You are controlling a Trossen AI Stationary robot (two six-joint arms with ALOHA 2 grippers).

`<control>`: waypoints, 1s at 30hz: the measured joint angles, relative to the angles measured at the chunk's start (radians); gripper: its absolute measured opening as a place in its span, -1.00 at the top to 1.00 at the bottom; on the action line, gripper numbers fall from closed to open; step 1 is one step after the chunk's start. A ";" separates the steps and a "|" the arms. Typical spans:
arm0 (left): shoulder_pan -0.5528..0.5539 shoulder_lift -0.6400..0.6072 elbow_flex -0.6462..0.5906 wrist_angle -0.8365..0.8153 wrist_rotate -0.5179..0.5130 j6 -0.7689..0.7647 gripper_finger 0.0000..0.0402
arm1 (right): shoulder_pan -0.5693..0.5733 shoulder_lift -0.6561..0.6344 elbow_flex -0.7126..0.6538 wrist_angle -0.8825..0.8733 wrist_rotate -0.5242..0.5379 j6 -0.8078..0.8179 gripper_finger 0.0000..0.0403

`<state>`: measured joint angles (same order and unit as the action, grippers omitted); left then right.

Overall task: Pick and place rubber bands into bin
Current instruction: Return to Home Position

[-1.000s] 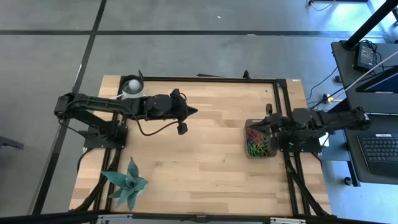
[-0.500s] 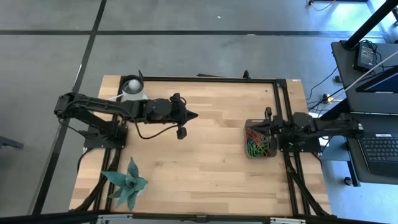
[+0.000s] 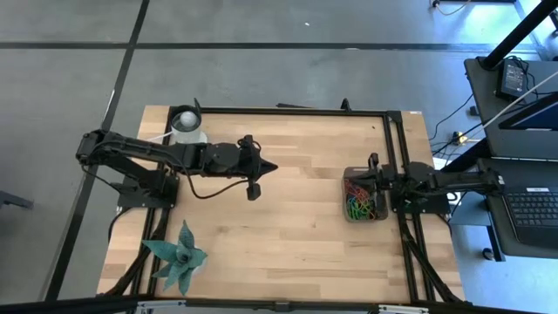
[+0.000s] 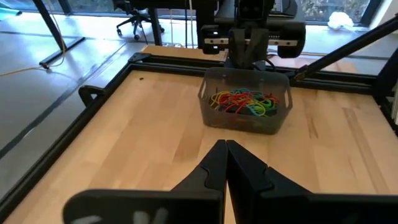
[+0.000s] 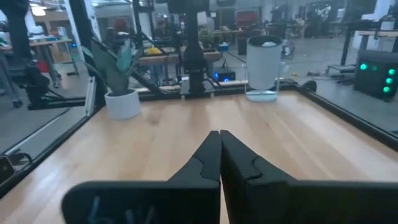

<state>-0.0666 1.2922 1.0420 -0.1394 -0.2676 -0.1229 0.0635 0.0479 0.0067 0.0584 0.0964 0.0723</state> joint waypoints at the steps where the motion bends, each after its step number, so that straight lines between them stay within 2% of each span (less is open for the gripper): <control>1: 0.000 0.000 0.000 0.000 0.000 -0.004 0.98 | 0.000 0.001 0.000 -0.005 0.001 -0.002 1.00; 4: -0.004 0.000 0.000 0.001 -0.002 0.009 0.98 | 0.000 0.005 0.000 -0.019 0.000 -0.002 1.00; 13: -0.038 -0.021 -0.002 -0.039 -0.009 0.193 0.98 | 0.000 0.006 0.000 -0.019 -0.001 -0.002 0.89; 16: -0.027 -0.051 -0.037 -0.036 0.004 0.235 0.98 | 0.000 0.006 0.000 -0.019 -0.001 -0.002 0.87; 22: 0.013 -0.194 -0.242 0.126 0.111 0.240 0.98 | 0.000 0.006 0.001 -0.019 -0.002 -0.002 0.86; 27: 0.067 -0.364 -0.448 0.295 0.211 0.240 0.98 | 0.000 0.006 0.001 -0.019 -0.002 -0.002 0.86; 30: 0.107 -0.480 -0.559 0.317 0.252 0.221 0.98 | 0.000 0.006 0.001 -0.019 -0.003 -0.002 0.86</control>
<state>0.0408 0.8124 0.4832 0.1775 -0.0152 0.0980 0.0635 0.0544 0.0078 0.0396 0.0937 0.0700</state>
